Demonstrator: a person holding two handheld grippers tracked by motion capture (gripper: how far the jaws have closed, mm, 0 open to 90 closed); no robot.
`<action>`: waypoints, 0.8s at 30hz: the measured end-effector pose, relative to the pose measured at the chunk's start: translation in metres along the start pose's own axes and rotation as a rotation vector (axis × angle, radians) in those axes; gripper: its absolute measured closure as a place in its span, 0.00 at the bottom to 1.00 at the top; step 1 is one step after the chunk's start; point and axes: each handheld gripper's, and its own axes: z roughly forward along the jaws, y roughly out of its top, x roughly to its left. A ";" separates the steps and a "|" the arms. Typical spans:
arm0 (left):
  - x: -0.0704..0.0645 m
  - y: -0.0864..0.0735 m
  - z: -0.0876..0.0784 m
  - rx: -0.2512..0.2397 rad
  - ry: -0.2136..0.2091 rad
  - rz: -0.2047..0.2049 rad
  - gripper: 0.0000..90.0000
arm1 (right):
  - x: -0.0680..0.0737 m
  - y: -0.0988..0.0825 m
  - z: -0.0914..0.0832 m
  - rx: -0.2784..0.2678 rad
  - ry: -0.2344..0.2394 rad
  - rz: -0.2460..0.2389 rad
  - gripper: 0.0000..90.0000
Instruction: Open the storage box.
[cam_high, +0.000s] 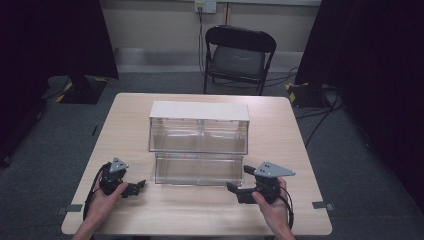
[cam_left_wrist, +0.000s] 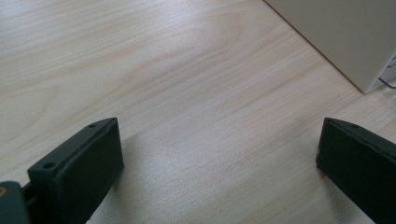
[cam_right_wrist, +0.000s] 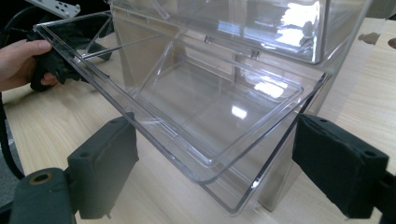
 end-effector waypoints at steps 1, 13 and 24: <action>0.000 0.000 0.000 0.000 0.000 0.000 0.00 | 0.000 0.001 0.000 0.000 0.001 0.003 0.15; 0.000 0.000 0.000 0.000 0.000 0.000 0.00 | -0.001 0.002 -0.001 -0.011 -0.017 0.007 0.16; 0.000 0.000 0.000 -0.003 0.000 -0.004 0.00 | -0.002 0.005 -0.002 -0.019 -0.015 0.013 0.15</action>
